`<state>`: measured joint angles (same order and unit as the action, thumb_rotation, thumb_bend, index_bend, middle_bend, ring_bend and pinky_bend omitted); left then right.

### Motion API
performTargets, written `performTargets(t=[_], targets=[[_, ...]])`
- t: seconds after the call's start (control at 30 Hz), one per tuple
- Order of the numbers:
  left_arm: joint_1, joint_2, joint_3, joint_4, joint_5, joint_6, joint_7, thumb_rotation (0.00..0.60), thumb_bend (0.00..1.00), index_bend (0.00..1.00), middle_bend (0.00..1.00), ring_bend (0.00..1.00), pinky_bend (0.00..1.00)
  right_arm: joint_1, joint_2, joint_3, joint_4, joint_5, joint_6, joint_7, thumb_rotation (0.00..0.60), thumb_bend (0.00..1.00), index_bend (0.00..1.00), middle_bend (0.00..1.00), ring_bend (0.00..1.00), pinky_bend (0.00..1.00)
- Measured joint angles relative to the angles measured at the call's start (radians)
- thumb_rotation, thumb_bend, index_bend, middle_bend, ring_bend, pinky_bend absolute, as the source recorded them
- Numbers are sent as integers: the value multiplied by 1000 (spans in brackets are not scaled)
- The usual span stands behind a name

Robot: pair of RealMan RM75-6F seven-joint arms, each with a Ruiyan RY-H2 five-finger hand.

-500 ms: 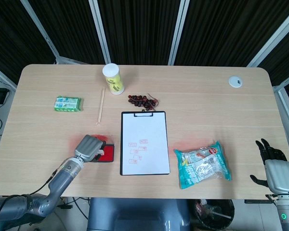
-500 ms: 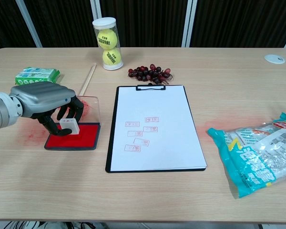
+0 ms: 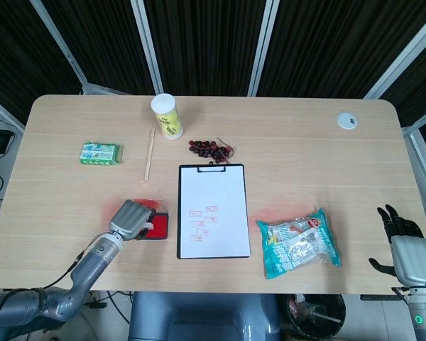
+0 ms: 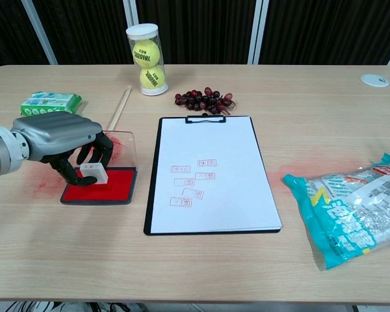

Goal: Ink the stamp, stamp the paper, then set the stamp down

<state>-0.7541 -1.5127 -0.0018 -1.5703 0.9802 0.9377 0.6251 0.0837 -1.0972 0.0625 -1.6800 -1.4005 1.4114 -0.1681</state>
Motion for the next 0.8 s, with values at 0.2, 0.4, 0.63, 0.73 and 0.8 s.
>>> performTargets(t=[0.2,0.4,0.63,0.73,0.8], targets=[[-3,0,-2,1,-6,-2,4,600,462,602,623,512,581,1,-1,0,1,2,-1,-3,600,0,60,62,177,187],[-4,-2,0,2,-6,-3,6,600,462,602,625,515,581,0,-1,1,1,2,0,-4,600,0,60,62,177,187],[-6,-2,-1,0,-8,-1,12,600,462,602,625,515,581,1,0,1,1,3,-2,-2,600,0,60,63,177,188],[-6,-4,1,0,-7,3,16,600,462,603,627,516,581,1,1,1,0,4,-2,0,600,0,60,63,177,187],[-7,-5,2,1,-8,2,19,600,462,605,628,517,581,0,2,2,-1,5,-1,2,600,0,60,63,177,187]])
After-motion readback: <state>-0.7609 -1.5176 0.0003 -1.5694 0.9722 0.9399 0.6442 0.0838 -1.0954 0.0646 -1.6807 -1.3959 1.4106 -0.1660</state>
